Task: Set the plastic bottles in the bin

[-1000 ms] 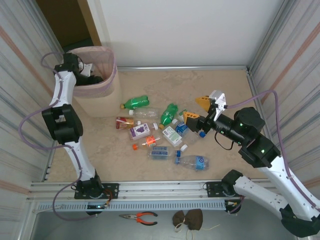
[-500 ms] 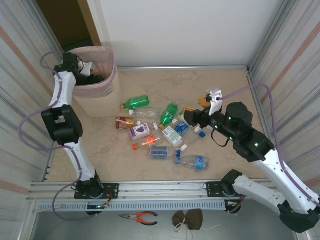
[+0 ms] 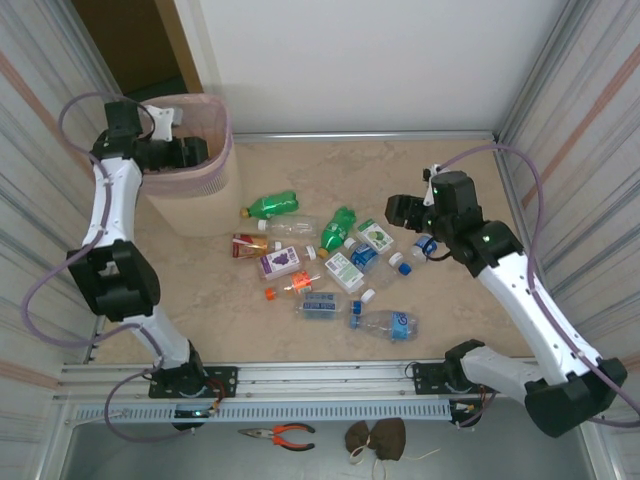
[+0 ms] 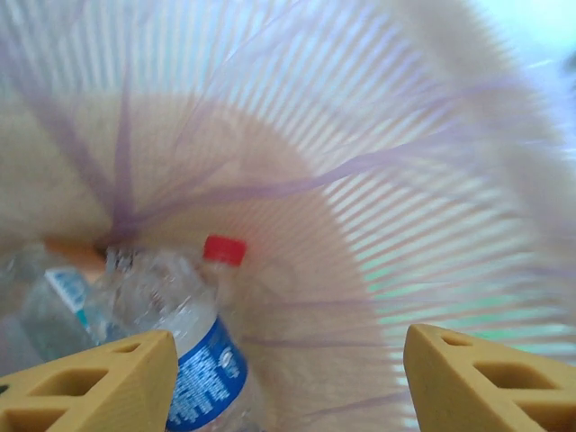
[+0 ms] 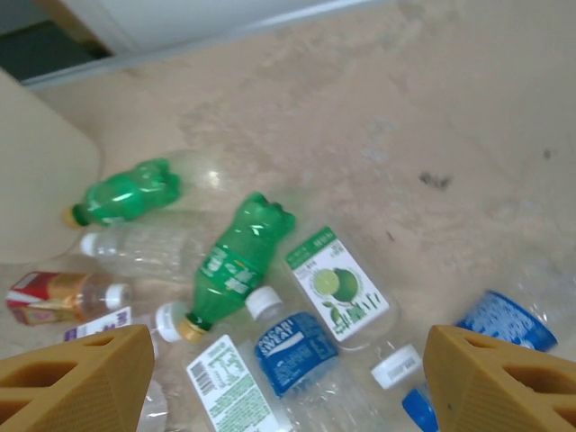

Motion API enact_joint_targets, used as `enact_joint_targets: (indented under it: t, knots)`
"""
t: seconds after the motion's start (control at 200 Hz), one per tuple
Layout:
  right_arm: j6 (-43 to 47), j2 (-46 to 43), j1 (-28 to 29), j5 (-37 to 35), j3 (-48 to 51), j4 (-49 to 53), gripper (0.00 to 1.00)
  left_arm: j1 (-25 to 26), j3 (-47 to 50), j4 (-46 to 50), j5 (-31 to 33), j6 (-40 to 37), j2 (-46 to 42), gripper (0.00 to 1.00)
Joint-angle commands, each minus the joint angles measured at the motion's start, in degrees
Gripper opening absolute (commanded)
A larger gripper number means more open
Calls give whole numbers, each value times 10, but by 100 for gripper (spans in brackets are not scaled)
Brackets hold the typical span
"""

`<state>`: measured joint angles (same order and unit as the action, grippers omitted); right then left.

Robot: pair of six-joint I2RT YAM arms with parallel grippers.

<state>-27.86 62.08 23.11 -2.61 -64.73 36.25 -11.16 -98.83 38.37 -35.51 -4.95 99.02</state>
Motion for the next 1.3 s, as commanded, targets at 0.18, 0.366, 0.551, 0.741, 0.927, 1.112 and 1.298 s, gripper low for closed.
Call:
enact_joint_targets:
  t: [0.18,0.366,0.551,0.741,0.927,1.112,1.298]
  knots:
    - [-52,50,-47,27,-5,44,78,-33,103,-229,-136,59,-113,67]
    - [-60,70,-70,33,-4,48,78,-35,119,-319,-196,90,-145,67]
    - [-60,74,-117,34,11,52,78,-33,192,-473,-259,170,-195,67]
    - [-81,102,-178,46,16,44,81,13,238,-499,-269,155,-246,68]
    - [-146,164,-202,26,22,46,84,91,245,-432,-245,79,-266,68]
    - [-189,227,-206,-16,16,33,83,147,256,-411,-231,50,-272,67]
    - [-201,299,-218,11,-4,28,81,209,260,-365,-186,-11,-282,68]
